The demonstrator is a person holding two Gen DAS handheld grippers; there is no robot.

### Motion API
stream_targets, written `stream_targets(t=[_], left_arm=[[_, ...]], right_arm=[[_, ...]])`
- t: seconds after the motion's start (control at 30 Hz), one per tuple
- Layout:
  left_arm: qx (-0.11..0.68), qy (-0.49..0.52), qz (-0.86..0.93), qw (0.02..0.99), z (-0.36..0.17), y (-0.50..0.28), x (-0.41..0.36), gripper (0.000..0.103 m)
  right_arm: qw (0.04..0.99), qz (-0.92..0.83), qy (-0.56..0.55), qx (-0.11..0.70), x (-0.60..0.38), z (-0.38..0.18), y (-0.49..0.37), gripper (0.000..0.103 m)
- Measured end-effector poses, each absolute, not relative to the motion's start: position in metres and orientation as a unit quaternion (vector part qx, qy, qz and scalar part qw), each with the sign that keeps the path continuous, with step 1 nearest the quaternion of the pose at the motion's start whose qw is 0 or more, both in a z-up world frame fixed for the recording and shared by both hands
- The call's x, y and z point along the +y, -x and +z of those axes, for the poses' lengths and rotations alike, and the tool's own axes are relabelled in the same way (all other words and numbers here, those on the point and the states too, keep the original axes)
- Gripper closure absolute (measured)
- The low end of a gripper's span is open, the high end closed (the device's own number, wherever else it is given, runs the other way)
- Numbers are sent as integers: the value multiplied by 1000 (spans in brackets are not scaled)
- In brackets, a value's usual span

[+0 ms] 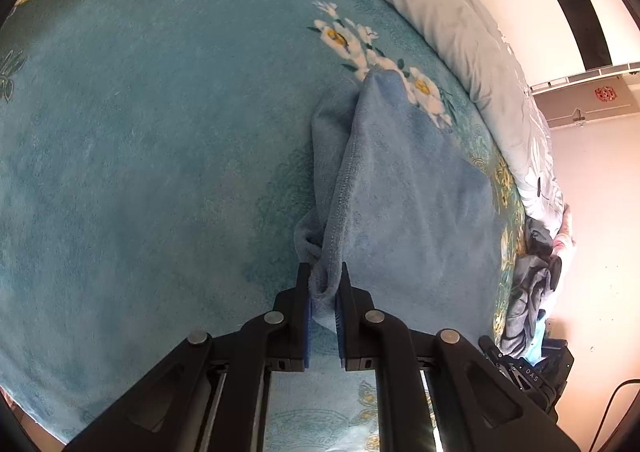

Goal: Fold clothes
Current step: 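Pinch the folded edge with the left gripper and tidy it, then grasp the folded sweatshirt edge with both grippers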

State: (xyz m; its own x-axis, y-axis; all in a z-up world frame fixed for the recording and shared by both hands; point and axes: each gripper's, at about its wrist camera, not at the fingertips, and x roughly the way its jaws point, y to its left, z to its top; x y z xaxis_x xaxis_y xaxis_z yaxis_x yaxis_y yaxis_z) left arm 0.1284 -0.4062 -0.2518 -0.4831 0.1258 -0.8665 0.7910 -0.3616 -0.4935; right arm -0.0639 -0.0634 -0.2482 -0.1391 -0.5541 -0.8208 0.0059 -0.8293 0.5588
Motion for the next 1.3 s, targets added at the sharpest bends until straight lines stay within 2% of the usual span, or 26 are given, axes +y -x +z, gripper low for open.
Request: stream_targets(t=[0.2, 0.3, 0.37, 0.43, 0.53, 0.6, 0.77, 1.03, 1.3], left_arm=[[507, -452, -693, 239, -255, -128, -406, 90], [489, -468, -695, 245, -250, -128, -404, 81], [473, -479, -696, 250, -246, -129, -403, 72], [450, -492, -701, 253, -239, -130, -403, 53], [403, -512, -712, 261, -223, -129, -406, 46], [365, -521, -725, 265, -209, -123, -409, 42], [309, -533, -758, 213, -187, -78, -400, 41], [312, -547, -767, 124, -212, 16, -361, 40], [318, -554, -760, 123, -239, 56, -345, 42]], right_arm=[[198, -727, -626, -201, -65, -256, 63, 88], [202, -734, -626, -171, -71, -252, 63, 86], [197, -739, -626, -151, -73, -249, 63, 76], [190, -741, -628, -140, -72, -246, 64, 70], [176, -745, -629, -136, -66, -240, 65, 52], [166, -747, -628, -140, -62, -236, 66, 47], [151, -753, -623, -146, -62, -233, 77, 43], [192, -759, -615, -95, -97, -240, 111, 42], [275, -725, -629, -55, -118, -264, 147, 42]])
